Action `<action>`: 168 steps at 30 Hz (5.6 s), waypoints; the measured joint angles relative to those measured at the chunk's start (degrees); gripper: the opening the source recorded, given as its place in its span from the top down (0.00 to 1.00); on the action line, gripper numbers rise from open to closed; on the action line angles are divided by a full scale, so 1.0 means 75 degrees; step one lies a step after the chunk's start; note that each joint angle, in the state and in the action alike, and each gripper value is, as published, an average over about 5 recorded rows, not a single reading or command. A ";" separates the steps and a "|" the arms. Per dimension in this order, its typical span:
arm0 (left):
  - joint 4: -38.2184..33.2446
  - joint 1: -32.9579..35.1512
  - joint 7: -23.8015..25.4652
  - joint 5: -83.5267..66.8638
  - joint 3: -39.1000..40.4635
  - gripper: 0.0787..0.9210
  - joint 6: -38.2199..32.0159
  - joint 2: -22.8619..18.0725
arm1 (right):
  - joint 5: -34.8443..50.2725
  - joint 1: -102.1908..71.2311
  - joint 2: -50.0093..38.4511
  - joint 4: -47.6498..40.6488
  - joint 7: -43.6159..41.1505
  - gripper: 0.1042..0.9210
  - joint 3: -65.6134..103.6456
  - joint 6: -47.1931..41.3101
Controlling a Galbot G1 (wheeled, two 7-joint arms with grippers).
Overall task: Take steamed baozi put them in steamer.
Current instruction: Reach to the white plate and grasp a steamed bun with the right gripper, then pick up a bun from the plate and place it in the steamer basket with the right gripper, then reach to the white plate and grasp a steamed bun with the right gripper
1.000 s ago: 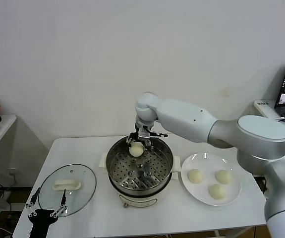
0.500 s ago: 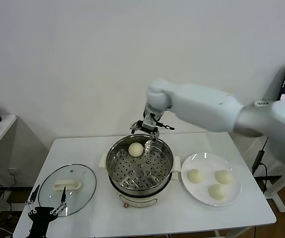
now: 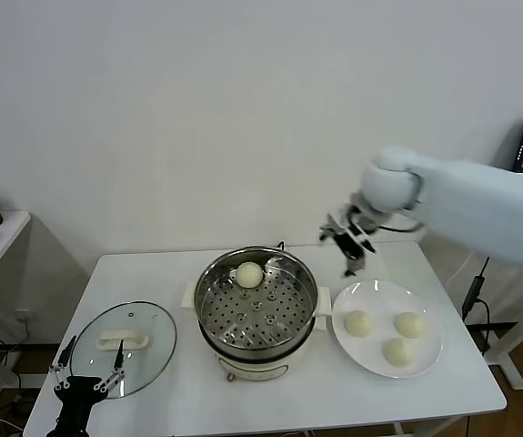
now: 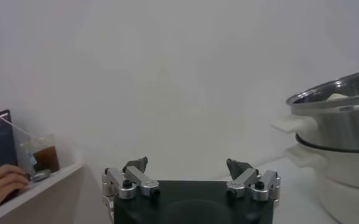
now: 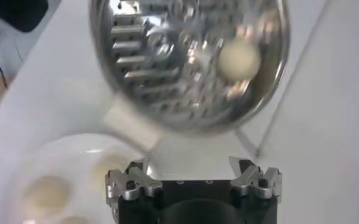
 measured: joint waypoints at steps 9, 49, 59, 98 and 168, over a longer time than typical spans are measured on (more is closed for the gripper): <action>-0.0012 0.0046 0.0000 0.0068 -0.0105 0.12 0.0006 -0.0079 | -0.0805 -0.1642 -0.0588 -0.0244 -0.0050 0.12 0.1085 0.0012; 0.0036 0.0085 -0.0005 0.0110 -0.0364 0.12 0.0013 -0.0150 | -0.2618 -0.4716 0.1261 -0.2773 0.0257 0.38 0.3352 0.0822; -0.0031 0.0092 -0.0006 0.0095 -0.0364 0.12 0.0017 -0.0159 | -0.2343 -0.4340 0.0961 -0.2376 0.0150 0.44 0.3200 0.0647; 0.0360 -0.0462 -0.0026 0.0084 -0.0374 0.12 -0.0023 -0.0036 | 0.3014 -0.0085 0.4143 -0.1135 0.1927 0.42 -0.0082 -0.2842; 0.0666 -0.0554 -0.0069 0.0416 -0.0322 0.12 -0.0071 -0.0156 | -0.1913 -0.4043 -0.1682 0.0124 -0.0776 0.12 0.3131 0.0220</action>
